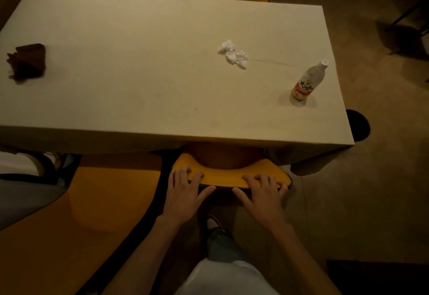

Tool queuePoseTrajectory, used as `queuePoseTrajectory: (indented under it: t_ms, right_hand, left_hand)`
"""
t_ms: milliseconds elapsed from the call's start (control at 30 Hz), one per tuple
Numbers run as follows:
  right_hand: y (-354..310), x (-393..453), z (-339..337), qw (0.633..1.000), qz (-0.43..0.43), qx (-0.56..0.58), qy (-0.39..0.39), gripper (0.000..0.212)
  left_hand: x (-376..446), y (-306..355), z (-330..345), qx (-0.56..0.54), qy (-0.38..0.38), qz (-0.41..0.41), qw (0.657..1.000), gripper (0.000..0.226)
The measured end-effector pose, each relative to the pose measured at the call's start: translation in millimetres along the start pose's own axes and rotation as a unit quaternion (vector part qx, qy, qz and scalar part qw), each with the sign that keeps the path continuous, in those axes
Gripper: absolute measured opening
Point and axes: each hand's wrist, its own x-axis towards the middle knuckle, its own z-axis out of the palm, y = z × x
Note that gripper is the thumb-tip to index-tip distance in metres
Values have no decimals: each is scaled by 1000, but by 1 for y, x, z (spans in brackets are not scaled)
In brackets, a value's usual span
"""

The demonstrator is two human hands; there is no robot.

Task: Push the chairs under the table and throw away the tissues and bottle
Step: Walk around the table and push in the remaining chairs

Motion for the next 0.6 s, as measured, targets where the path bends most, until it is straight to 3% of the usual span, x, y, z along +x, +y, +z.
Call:
queuePoseTrajectory:
  t_ms: [600]
  right_hand:
    - [18, 81, -18, 1000, -11, -3, 4, 50]
  left_hand:
    - [78, 11, -5, -12, -28, -24, 999, 66]
